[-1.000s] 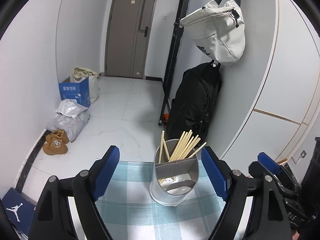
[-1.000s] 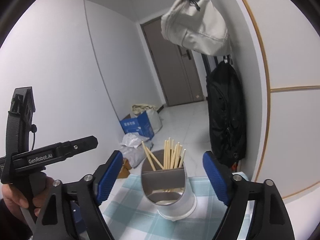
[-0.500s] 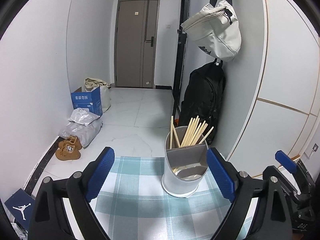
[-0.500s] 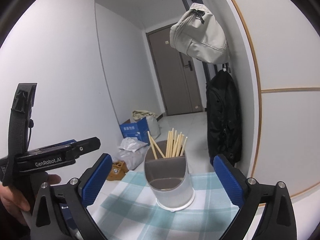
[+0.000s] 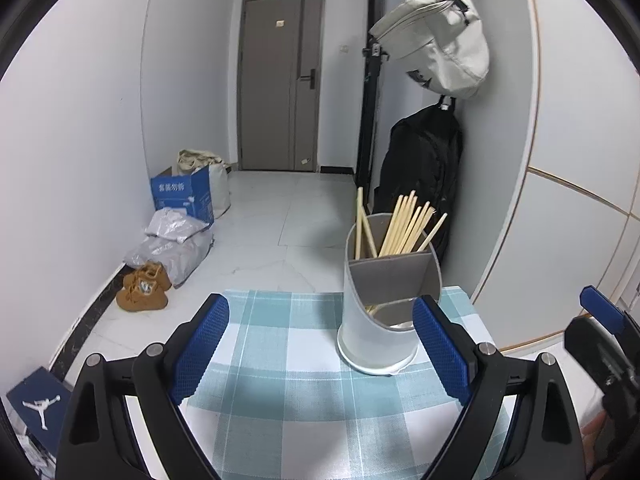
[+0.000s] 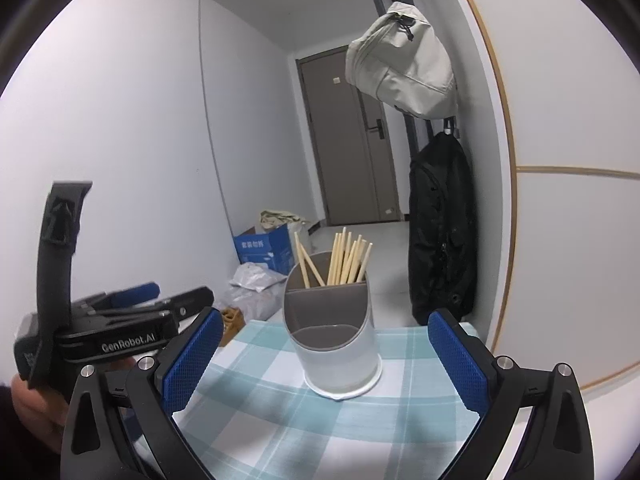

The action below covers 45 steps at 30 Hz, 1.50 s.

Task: Organize utensils

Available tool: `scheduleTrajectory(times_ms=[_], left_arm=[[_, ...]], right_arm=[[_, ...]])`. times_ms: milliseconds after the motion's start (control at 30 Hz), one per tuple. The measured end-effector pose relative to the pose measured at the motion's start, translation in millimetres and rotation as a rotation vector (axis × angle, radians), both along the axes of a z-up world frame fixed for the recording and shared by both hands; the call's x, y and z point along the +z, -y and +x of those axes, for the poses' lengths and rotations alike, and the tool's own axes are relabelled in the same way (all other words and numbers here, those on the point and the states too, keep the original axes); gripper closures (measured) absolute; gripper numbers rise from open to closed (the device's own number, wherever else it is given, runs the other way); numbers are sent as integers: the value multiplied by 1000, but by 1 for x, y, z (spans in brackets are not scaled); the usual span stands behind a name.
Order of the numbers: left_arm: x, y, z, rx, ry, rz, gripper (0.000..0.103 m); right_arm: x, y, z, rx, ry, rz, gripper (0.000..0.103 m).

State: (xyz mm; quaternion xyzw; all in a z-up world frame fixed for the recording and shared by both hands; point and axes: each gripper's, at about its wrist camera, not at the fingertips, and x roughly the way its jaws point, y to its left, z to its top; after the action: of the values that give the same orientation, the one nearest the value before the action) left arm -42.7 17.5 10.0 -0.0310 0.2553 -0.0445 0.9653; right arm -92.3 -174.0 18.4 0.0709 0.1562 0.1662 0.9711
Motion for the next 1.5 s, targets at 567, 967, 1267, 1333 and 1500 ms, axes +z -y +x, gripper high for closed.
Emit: scheduleTrajectory(times_ms=[567, 967, 1267, 1333, 1500], left_arm=[[-5, -9, 5, 31, -49, -33, 13], [-6, -7, 2, 38, -24, -22, 13], [-10, -7, 4, 46, -33, -6, 13], [-9, -10, 6, 40, -40, -20, 13], [-11, -12, 6, 47, -48, -29, 13]], right_arm=[[-9, -3, 4, 6, -26, -1, 0], [-7, 0, 3, 4, -27, 13, 0], [-8, 1, 2, 1, -27, 13, 0], [-8, 2, 2, 0, -26, 19, 0], [-8, 3, 2, -1, -28, 27, 0]])
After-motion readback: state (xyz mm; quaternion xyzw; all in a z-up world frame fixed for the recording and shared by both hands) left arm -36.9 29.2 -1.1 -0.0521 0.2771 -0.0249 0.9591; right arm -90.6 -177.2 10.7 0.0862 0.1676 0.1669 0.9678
